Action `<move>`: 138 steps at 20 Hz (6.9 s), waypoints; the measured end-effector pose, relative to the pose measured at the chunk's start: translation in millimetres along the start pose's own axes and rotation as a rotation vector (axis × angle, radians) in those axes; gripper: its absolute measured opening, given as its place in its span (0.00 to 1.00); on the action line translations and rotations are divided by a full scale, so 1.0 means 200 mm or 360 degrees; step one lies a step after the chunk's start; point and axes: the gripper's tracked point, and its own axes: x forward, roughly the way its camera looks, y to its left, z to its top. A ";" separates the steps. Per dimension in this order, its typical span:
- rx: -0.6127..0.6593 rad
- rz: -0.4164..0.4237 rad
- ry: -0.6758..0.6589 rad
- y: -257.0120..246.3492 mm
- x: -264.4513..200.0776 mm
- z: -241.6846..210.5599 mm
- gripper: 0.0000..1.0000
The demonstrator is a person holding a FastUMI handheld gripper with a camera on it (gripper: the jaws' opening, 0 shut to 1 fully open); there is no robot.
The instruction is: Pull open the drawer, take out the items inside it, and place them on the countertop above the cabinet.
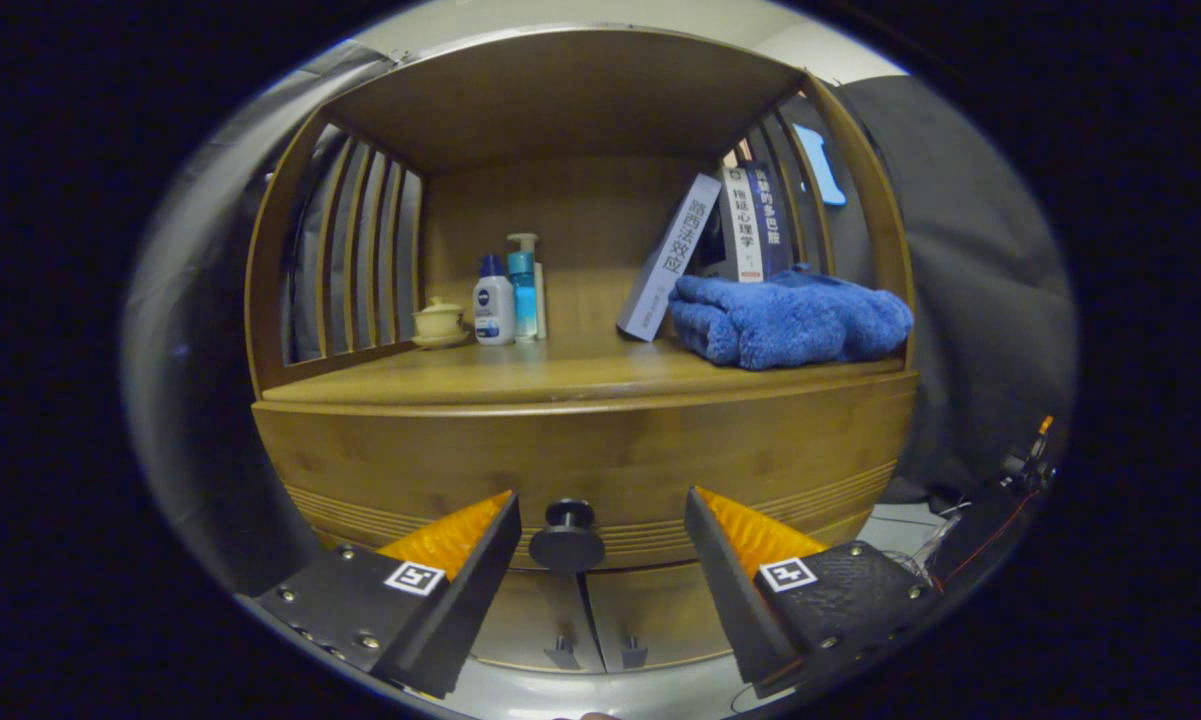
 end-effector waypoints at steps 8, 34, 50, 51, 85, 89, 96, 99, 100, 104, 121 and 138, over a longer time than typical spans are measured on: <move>-0.0162 0.0089 0.0088 0.12 0.08 -0.10 0.50; -0.0076 0.0219 0.0118 0.07 -0.88 -0.29 0.31; 0.0080 0.0092 0.0219 -0.01 -1.01 -0.20 0.82; 0.0058 0.0041 0.0213 -0.04 -1.03 -0.15 0.92; 0.0224 -0.0105 0.1600 0.20 -0.38 -0.33 0.64; 0.0198 -0.0070 0.1595 0.21 -0.37 -0.34 0.42; 0.0133 0.0050 0.1304 0.18 -0.43 -0.07 0.42; 0.0222 0.0152 0.1079 0.23 -0.45 0.16 0.43; 0.0281 0.0193 0.1010 0.26 -0.47 0.25 0.42; 0.0303 0.0213 0.0702 0.25 -0.45 0.53 0.42; 0.0026 0.0067 0.0057 0.33 0.19 0.95 0.42; 0.0008 -0.0031 0.0261 0.31 0.62 0.49 0.43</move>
